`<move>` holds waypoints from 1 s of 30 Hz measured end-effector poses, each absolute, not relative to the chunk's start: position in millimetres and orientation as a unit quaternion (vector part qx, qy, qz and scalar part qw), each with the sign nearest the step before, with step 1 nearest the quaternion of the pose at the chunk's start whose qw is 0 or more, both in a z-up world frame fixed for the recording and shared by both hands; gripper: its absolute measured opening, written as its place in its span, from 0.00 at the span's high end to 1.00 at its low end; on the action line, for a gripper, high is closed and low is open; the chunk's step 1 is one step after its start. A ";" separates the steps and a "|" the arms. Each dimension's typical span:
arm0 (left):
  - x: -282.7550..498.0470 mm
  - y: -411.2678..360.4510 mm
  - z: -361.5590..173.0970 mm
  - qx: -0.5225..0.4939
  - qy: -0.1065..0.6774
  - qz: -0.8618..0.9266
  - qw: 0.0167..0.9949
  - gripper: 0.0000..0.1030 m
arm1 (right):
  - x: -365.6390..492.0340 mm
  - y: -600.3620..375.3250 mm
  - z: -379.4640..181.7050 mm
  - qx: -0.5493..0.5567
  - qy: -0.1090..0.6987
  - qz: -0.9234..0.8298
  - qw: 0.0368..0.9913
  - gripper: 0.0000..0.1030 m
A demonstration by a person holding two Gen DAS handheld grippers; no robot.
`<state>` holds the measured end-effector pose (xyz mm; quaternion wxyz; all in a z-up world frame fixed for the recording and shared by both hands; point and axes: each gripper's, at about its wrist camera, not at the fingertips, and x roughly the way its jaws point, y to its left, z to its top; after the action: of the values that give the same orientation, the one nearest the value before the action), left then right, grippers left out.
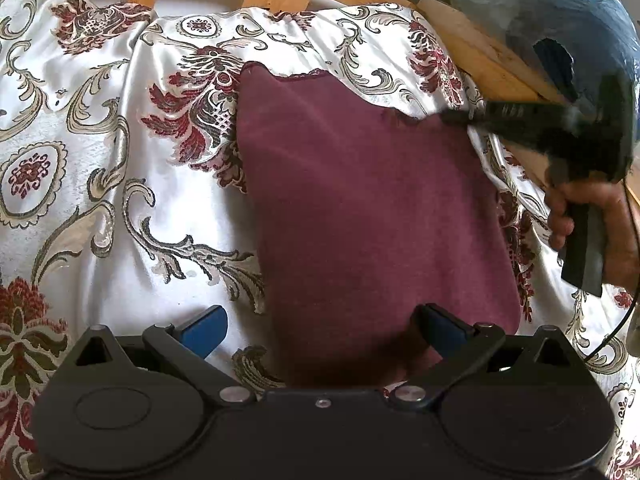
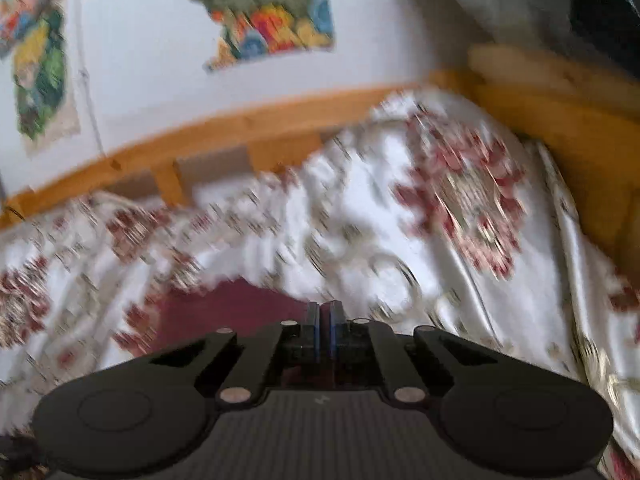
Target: Fold small clothes
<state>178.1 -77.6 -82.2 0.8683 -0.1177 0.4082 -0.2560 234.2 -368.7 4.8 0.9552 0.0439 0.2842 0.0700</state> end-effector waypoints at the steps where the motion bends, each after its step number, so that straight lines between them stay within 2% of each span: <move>1: 178.0 -77.5 -82.3 -0.117 0.409 -0.256 0.868 0.00 | 234.4 -373.4 -0.5 0.049 0.296 0.063 0.952 0.91; 2: 178.0 -77.6 -82.6 -0.118 0.409 -0.256 0.868 0.00 | 233.8 -378.4 -5.0 0.056 0.306 0.055 0.949 0.89; 4: 178.2 -78.1 -83.4 -0.118 0.410 -0.256 0.868 0.00 | 228.4 -384.7 -6.7 0.070 0.303 0.049 0.949 0.65; 5: 178.3 -78.4 -83.8 -0.118 0.410 -0.256 0.867 0.00 | 226.8 -384.4 -4.0 0.070 0.296 0.052 0.951 0.63; 9: 178.6 -79.1 -85.0 -0.118 0.411 -0.257 0.867 0.00 | 243.1 -363.1 10.6 0.035 0.293 0.082 0.952 0.62; 14: 178.5 -78.9 -85.3 -0.118 0.410 -0.259 0.866 0.00 | 285.9 -323.9 2.4 -0.042 0.344 0.106 0.932 0.65; 16: 178.7 -78.7 -85.5 -0.119 0.410 -0.260 0.866 0.00 | 298.5 -312.2 -5.8 -0.071 0.366 0.106 0.922 0.92; 17: 178.8 -78.8 -85.5 -0.119 0.410 -0.260 0.866 0.00 | 299.5 -307.4 -7.9 -0.086 0.365 0.108 0.921 0.92; 18: 178.7 -78.4 -85.3 -0.119 0.410 -0.260 0.866 0.00 | 299.1 -303.3 -7.4 -0.098 0.358 0.110 0.922 0.97; 22: 178.9 -79.9 -85.3 -0.120 0.408 -0.262 0.866 0.00 | 288.4 -297.3 13.8 -0.099 0.284 0.116 0.947 0.97; 27: 181.7 -80.1 -85.9 -0.122 0.410 -0.266 0.864 0.00 | 297.0 -302.4 7.2 -0.113 0.307 0.098 0.940 0.97; 29: 182.2 -79.2 -85.9 -0.123 0.412 -0.266 0.863 0.00 | 295.9 -314.4 6.3 -0.084 0.312 0.085 0.943 0.92; 30: 182.4 -78.8 -85.8 -0.123 0.412 -0.267 0.862 0.00 | 294.7 -323.1 6.5 -0.063 0.316 0.079 0.943 0.83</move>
<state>182.4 -78.8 -85.8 0.8624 -0.1233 0.4123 -0.2667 294.7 -323.1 6.5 0.9433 -0.0631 0.3161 0.0792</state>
